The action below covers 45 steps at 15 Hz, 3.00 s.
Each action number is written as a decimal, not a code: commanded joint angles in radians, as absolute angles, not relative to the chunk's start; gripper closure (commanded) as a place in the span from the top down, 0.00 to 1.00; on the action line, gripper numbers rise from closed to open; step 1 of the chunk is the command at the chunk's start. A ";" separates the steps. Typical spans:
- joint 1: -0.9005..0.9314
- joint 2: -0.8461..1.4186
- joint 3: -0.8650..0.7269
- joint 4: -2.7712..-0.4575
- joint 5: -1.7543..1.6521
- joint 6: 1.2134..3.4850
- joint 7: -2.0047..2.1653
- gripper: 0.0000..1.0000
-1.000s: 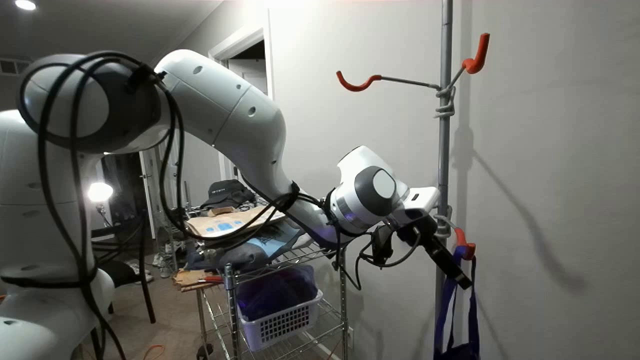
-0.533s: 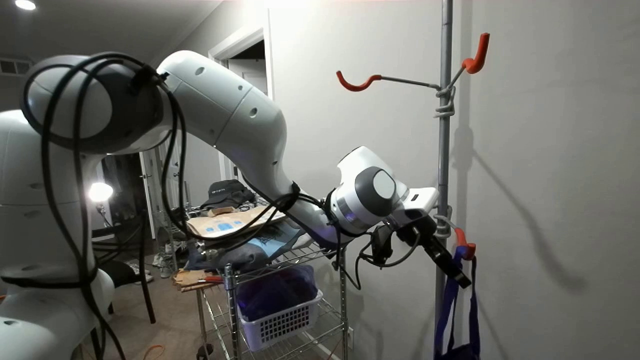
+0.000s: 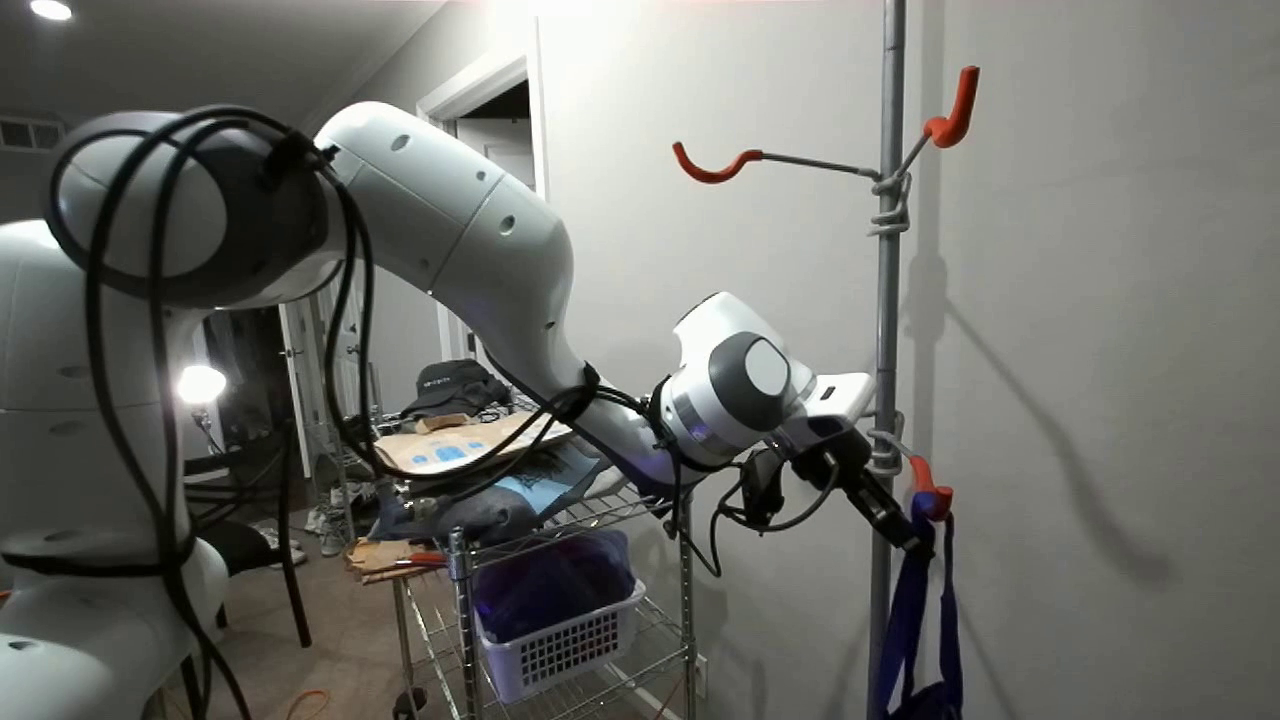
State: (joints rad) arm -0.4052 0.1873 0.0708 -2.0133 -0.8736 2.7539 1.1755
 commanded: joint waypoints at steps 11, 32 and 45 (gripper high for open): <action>-0.414 0.043 0.076 -2.037 -0.798 2.734 1.144 0.01; -0.202 -0.288 -0.145 -2.141 -0.519 2.547 0.686 0.01; -0.175 -0.596 -0.042 -2.044 -0.375 2.233 0.262 0.01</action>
